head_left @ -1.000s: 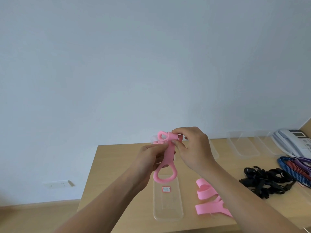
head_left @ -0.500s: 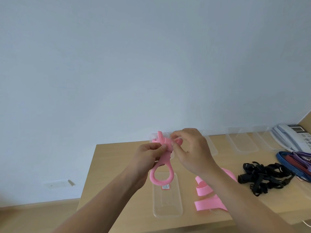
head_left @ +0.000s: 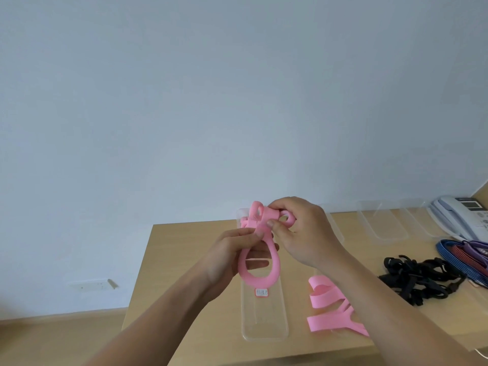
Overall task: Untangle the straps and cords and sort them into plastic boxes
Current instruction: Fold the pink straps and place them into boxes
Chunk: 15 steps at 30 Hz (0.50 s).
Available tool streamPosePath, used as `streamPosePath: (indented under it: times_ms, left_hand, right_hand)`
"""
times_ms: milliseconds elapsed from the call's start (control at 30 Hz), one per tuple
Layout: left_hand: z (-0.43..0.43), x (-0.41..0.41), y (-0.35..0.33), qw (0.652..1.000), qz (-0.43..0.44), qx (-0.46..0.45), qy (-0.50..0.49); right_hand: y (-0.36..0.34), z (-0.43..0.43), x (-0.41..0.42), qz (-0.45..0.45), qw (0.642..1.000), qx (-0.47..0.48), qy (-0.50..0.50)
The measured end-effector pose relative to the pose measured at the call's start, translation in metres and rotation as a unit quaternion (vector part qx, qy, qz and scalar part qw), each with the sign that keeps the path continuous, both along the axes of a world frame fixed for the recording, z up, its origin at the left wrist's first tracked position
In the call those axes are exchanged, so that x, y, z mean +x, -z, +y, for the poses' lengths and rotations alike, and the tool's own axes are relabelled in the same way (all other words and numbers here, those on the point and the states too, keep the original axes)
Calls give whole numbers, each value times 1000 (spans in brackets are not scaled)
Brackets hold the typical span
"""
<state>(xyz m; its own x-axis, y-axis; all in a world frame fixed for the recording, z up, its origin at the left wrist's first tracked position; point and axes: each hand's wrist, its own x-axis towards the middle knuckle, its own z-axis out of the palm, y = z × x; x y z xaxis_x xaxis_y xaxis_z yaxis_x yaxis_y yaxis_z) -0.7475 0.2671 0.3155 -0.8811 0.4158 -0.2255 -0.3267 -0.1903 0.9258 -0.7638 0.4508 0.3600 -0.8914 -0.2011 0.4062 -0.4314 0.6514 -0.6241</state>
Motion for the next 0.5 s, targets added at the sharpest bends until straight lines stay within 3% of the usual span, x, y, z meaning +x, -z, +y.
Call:
streamPosePath:
  times_ms: [233, 433, 500]
  left_hand:
    - [3, -2, -6, 997, -30, 63, 33]
    - [-13, -3, -3, 994, -69, 72, 40]
    - [-21, -4, -1, 994, -77, 70, 38]
  right_hand:
    - [21, -14, 3, 67, 997, 31, 14]
    - [29, -26, 6, 51, 997, 50, -35]
    - [27, -29, 3, 3, 999, 29, -37]
